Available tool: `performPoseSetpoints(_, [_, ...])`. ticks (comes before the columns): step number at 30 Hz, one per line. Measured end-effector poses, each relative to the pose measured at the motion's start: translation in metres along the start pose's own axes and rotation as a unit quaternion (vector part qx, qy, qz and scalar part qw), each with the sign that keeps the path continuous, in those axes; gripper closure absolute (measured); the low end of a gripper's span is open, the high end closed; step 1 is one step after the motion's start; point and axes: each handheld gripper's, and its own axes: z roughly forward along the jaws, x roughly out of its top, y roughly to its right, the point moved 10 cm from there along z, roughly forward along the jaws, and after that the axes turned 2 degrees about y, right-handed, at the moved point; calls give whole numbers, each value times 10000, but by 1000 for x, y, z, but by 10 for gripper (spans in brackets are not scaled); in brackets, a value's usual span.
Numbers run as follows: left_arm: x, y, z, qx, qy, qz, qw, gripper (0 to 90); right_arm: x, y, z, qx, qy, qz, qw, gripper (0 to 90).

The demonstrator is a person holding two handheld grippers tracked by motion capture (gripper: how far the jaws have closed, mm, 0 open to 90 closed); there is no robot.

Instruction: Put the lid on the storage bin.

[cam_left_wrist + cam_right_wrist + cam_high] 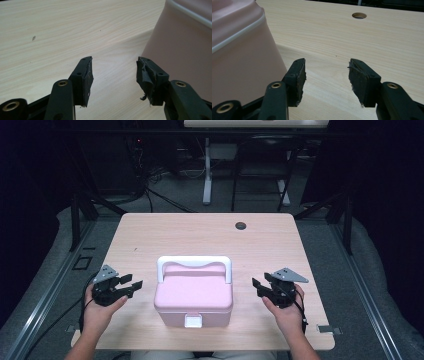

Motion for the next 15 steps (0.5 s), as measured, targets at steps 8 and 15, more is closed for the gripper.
performPoseSetpoints(8, [-14,-3,8,51,-143,-117,9998,440,-10,5,10,-39,-3,-10,10000,419])
performPoseSetpoints(15, [-26,-8,17,54,-357,-293,9989,415,-23,5,18,-35,-284,13,9996,389])
